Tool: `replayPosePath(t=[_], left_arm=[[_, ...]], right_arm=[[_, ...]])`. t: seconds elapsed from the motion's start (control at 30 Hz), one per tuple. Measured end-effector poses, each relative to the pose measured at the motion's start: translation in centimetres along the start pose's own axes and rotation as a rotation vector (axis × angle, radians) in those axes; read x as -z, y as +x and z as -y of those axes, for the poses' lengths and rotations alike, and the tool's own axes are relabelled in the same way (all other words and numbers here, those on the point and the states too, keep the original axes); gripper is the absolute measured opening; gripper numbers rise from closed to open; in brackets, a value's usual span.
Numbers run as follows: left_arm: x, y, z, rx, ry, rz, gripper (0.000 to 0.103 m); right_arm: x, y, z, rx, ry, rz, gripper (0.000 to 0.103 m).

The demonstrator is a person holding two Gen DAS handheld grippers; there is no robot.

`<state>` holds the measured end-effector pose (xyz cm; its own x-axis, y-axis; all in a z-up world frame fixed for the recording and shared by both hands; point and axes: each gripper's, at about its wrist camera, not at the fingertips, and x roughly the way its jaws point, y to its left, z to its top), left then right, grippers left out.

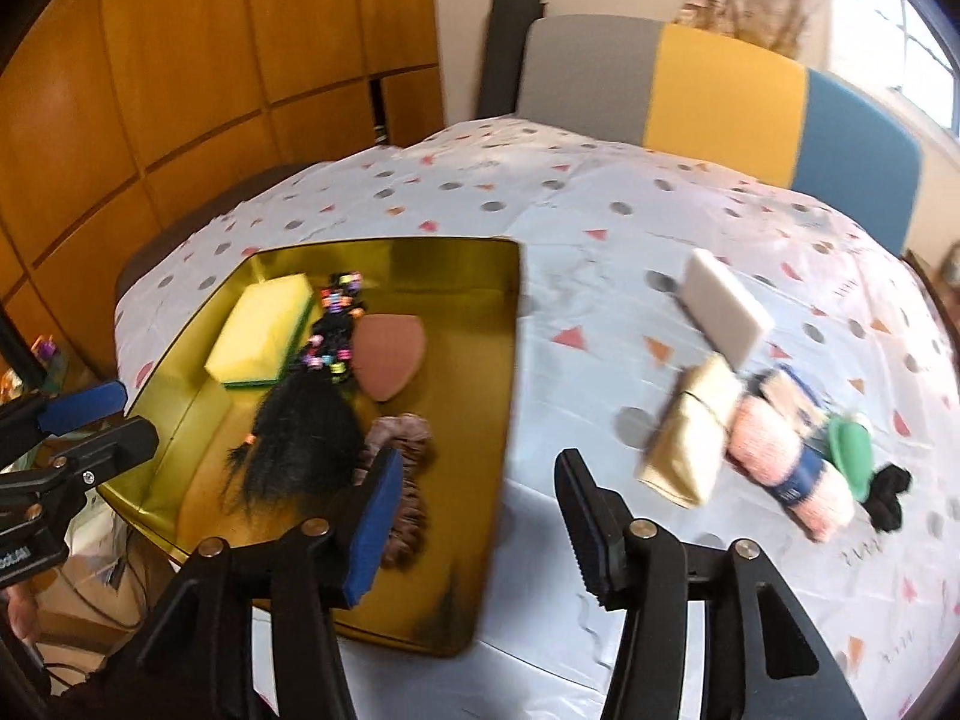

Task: Organize soft objects
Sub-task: 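Grasp the beige mesh loofah with the left gripper while the right gripper reaches toward the black scrunchie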

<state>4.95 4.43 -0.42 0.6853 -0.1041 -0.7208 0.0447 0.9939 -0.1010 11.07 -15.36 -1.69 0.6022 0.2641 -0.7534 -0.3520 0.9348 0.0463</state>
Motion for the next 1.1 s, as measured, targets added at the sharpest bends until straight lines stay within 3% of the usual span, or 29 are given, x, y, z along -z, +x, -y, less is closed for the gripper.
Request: replayPosePath(t=[0.13, 0.27, 0.57, 0.73, 0.9, 1.1], left_arm=[[0.1, 0.0, 1.0, 0.006, 0.026, -0.004, 0.058], [-0.2, -0.1, 2.0, 0.015, 0.061, -0.002, 0.057], [-2.0, 0.2, 5.9, 0.122, 0.11, -0.026, 0.057], [-3.2, 0.6, 9.8, 0.191, 0.188, -0.029, 0.057], [-4.5, 2.3, 14.1, 0.239, 0.242, -0.061, 0.057], [-5.6, 6.9, 19.2, 0.26, 0.293, -0.149, 0.057]], right_arm=[[1.2, -0.6, 2.1, 0.037, 0.045, 0.003, 0.054], [2.6, -1.2, 4.8, 0.078, 0.08, -0.005, 0.065], [6.4, -3.8, 15.1, 0.262, 0.21, -0.042, 0.075], [9.5, -5.1, 21.1, 0.354, 0.361, -0.051, 0.075], [9.9, -6.4, 23.7, 0.328, 0.527, -0.002, 0.075], [9.3, -7.2, 23.3, 0.317, 0.515, 0.034, 0.078]])
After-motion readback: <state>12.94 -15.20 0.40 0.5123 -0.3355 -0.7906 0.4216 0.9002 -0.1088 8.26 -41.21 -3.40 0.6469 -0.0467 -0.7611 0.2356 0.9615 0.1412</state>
